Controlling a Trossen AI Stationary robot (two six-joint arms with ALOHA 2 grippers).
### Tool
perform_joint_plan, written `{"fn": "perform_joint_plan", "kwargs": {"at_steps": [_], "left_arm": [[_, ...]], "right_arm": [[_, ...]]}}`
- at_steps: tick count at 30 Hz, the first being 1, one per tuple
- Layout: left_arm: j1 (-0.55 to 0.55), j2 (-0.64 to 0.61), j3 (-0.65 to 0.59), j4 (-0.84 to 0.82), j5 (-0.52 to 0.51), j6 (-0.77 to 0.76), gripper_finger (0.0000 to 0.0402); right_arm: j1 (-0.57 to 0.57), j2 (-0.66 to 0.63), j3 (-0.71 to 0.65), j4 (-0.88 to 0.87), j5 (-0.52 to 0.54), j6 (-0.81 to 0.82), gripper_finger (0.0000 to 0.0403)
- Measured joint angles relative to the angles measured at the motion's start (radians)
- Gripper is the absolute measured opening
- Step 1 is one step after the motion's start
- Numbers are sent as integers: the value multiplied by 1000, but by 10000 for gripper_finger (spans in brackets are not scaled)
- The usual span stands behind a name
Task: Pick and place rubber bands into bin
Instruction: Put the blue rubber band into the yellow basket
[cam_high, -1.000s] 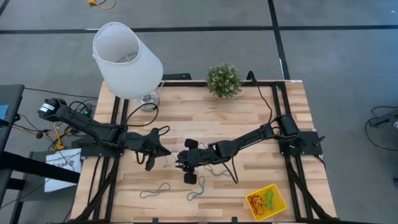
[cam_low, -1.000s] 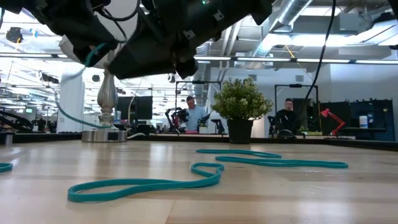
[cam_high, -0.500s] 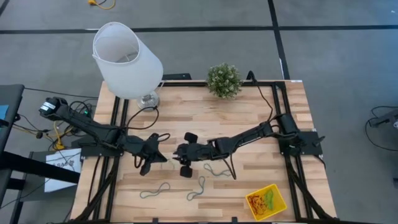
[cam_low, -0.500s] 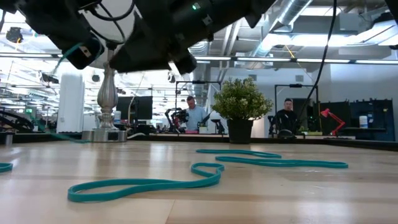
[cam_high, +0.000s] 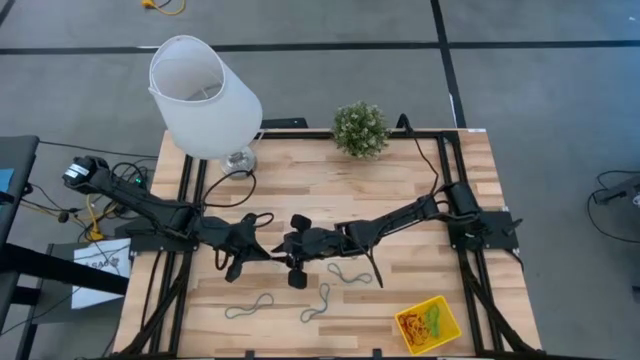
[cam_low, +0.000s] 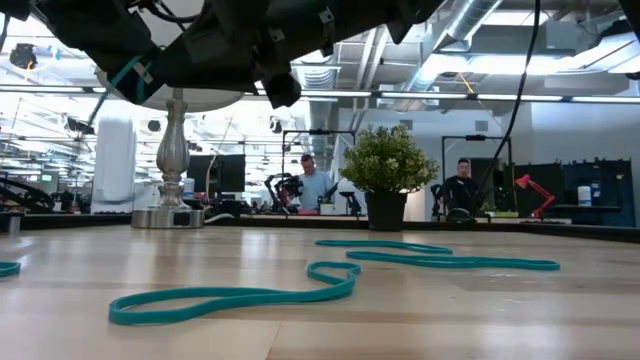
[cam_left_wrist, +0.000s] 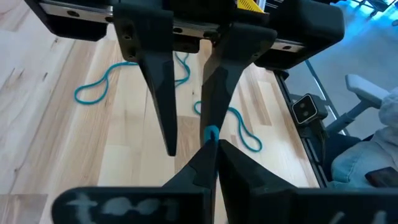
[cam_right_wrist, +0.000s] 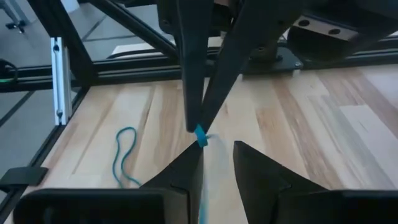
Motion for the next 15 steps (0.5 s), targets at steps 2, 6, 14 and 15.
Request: {"fn": "perform_joint_plan", "kwargs": {"at_steps": [2,6,14,15], "left_arm": [[0,0,0,0,0,0,0],[0,0,0,-11,0,0,0],[0,0,0,-9,-2,0,0],[0,0,0,-5,-2,0,0]], "right_arm": [[0,0,0,-2,0,0,82],[5,0,0,-53,-3,-1,82],[15,0,0,-49,-4,-1,82],[15,0,0,-39,-4,-2,82]]}}
